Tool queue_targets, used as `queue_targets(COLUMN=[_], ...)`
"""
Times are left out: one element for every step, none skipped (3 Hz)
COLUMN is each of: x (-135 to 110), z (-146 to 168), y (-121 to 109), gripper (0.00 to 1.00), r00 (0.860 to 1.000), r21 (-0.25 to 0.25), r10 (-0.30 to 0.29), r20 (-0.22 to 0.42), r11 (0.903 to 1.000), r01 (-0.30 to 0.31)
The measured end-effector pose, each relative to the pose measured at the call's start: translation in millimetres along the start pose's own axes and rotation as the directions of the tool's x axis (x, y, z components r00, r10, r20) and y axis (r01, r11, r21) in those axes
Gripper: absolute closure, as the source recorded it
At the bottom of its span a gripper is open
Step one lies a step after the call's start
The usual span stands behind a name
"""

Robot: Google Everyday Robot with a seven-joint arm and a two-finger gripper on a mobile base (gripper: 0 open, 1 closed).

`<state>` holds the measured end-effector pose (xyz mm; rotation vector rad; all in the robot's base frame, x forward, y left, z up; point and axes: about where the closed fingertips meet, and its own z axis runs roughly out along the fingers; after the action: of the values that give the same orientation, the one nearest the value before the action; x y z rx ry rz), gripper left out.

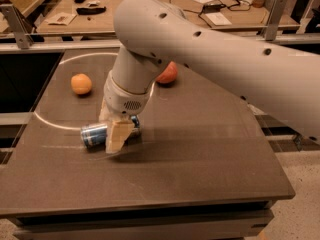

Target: Place redbull can upright

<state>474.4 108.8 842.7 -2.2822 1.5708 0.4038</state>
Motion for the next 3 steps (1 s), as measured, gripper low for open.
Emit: queue_targets(x=[0,-4,-14], z=[-12,-24,-48], y=[-4,-9,-7], gripper=[0.63,0.86,1.0], r00=[0.999,0.995,0.972], r21=[0.044,0.077,0.143], r10=[-0.049,-0.098,-0.194], r20=[0.004,-0.034,-0.136], r11=[0.9978,0.992,0.9666], r01=[0.049,0.101,0.213])
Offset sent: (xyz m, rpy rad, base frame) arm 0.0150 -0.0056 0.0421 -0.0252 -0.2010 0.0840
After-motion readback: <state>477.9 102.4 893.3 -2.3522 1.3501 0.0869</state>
